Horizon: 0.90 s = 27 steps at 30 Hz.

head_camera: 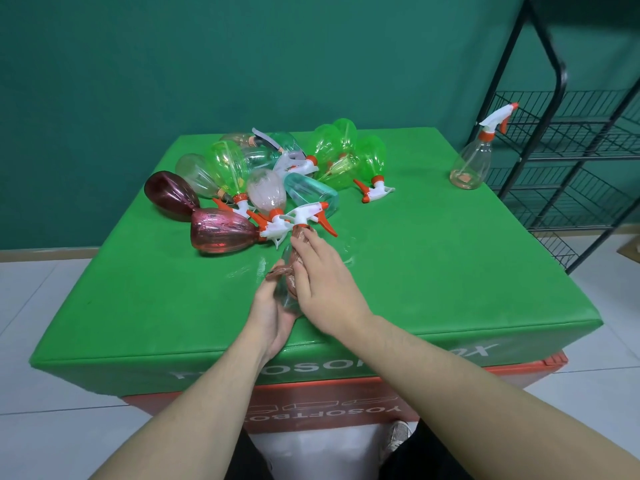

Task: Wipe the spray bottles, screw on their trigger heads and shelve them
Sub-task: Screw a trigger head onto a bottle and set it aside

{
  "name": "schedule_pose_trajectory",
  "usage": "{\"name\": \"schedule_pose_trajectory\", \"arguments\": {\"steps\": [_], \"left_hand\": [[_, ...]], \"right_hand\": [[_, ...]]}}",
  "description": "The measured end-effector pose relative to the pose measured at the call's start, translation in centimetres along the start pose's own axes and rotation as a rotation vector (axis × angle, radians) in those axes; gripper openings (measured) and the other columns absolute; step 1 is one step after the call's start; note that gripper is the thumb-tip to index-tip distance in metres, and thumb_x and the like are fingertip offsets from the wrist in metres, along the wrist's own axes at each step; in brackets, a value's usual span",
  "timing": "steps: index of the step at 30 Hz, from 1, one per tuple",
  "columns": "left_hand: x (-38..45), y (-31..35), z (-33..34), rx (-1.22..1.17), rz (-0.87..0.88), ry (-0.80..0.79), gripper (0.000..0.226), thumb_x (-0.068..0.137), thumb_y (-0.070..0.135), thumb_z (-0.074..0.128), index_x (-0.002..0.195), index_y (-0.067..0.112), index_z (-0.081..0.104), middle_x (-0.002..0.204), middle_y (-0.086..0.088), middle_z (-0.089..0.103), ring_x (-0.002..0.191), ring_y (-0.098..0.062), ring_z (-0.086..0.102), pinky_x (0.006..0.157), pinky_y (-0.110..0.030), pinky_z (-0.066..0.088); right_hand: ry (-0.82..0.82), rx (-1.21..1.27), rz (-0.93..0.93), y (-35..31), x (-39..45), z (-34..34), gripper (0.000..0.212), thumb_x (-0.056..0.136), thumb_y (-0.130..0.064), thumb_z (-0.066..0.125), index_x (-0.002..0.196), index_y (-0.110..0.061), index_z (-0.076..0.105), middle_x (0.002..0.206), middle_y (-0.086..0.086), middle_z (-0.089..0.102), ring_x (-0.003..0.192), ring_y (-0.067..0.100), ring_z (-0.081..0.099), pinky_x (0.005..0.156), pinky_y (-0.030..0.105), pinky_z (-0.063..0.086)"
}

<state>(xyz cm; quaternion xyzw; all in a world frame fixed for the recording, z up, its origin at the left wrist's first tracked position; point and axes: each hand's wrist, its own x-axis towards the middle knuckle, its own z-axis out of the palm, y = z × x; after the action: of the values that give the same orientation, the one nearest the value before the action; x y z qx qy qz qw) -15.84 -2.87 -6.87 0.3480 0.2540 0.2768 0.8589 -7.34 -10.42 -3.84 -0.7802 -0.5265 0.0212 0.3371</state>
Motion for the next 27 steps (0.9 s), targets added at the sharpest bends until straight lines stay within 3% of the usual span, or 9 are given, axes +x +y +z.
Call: {"name": "schedule_pose_trajectory", "arguments": {"steps": [4,8,10,13,15,19,21,24,27], "left_hand": [[-0.2,0.2,0.3,-0.058,-0.018,0.024,0.039,0.11,0.03,0.041,0.134,0.008,0.063,0.124,-0.012,0.073,0.108,-0.019,0.073,0.081,-0.029,0.061],[-0.3,0.1,0.2,-0.064,-0.06,0.044,0.043,0.107,0.04,0.044,0.119,0.009,0.072,0.116,-0.011,0.076,0.101,-0.019,0.075,0.081,-0.029,0.062],[-0.2,0.3,0.2,-0.042,-0.073,0.058,0.052,0.099,0.051,0.056,0.125,0.009,0.071,0.124,-0.012,0.073,0.111,-0.022,0.072,0.094,-0.033,0.06],[0.2,0.1,-0.2,-0.002,-0.022,0.059,0.088,0.08,0.057,0.079,0.15,0.012,0.049,0.141,-0.015,0.063,0.132,-0.028,0.059,0.115,-0.043,0.045],[0.5,-0.1,-0.6,0.013,0.019,0.083,0.085,0.082,0.051,0.079,0.151,0.013,0.047,0.142,-0.015,0.062,0.132,-0.03,0.059,0.113,-0.043,0.046],[0.7,-0.2,-0.7,-0.025,-0.001,0.016,0.103,0.068,0.055,0.091,0.151,0.011,0.048,0.143,-0.015,0.062,0.131,-0.028,0.061,0.101,-0.037,0.056],[0.5,-0.1,-0.7,-0.022,-0.012,0.009,0.099,0.069,0.052,0.09,0.149,0.01,0.051,0.143,-0.014,0.062,0.13,-0.027,0.061,0.101,-0.038,0.057],[0.3,-0.2,-0.4,0.014,0.018,-0.019,0.074,0.083,0.044,0.076,0.145,0.008,0.056,0.14,-0.014,0.064,0.125,-0.024,0.064,0.098,-0.033,0.058],[0.1,0.0,0.2,0.064,0.057,-0.059,0.038,0.099,0.026,0.056,0.132,0.009,0.064,0.118,-0.008,0.075,0.101,-0.014,0.073,0.081,-0.027,0.061]], "right_hand": [[-0.024,-0.101,-0.075,0.4,-1.8,0.7,0.056,0.105,-0.036,0.021,0.155,-0.016,0.034,0.166,0.004,0.022,0.155,0.026,0.014,0.122,0.051,0.022],[-0.033,-0.105,-0.147,0.6,-3.7,0.9,0.052,0.106,-0.035,0.026,0.156,-0.021,0.031,0.168,0.001,0.015,0.156,0.025,0.002,0.122,0.054,0.02],[-0.031,-0.109,-0.188,0.9,-4.4,1.1,0.049,0.106,-0.031,0.03,0.154,-0.02,0.034,0.168,0.001,0.017,0.156,0.026,0.002,0.122,0.054,0.021],[-0.02,-0.078,-0.192,1.0,-5.0,1.3,0.048,0.106,-0.027,0.033,0.153,-0.02,0.035,0.168,0.0,0.017,0.156,0.025,0.001,0.122,0.054,0.023],[-0.019,-0.059,-0.186,1.0,-5.1,1.2,0.048,0.106,-0.028,0.033,0.153,-0.021,0.036,0.168,-0.001,0.016,0.157,0.024,0.0,0.122,0.053,0.023],[0.007,0.005,-0.154,0.7,-4.8,0.8,0.048,0.105,-0.03,0.036,0.152,-0.022,0.041,0.167,-0.003,0.019,0.156,0.019,0.001,0.124,0.049,0.019],[0.021,0.02,-0.129,0.2,-4.5,0.6,0.049,0.103,-0.033,0.036,0.151,-0.022,0.041,0.167,-0.003,0.018,0.156,0.017,-0.001,0.126,0.045,0.016],[0.039,0.067,-0.085,-0.3,-3.4,0.2,0.051,0.101,-0.034,0.034,0.15,-0.021,0.043,0.166,-0.002,0.021,0.156,0.016,0.002,0.127,0.039,0.012],[0.036,0.098,-0.043,-0.1,-1.9,-0.4,0.053,0.099,-0.035,0.034,0.149,-0.018,0.046,0.165,-0.001,0.025,0.155,0.018,0.01,0.127,0.035,0.012]]}}
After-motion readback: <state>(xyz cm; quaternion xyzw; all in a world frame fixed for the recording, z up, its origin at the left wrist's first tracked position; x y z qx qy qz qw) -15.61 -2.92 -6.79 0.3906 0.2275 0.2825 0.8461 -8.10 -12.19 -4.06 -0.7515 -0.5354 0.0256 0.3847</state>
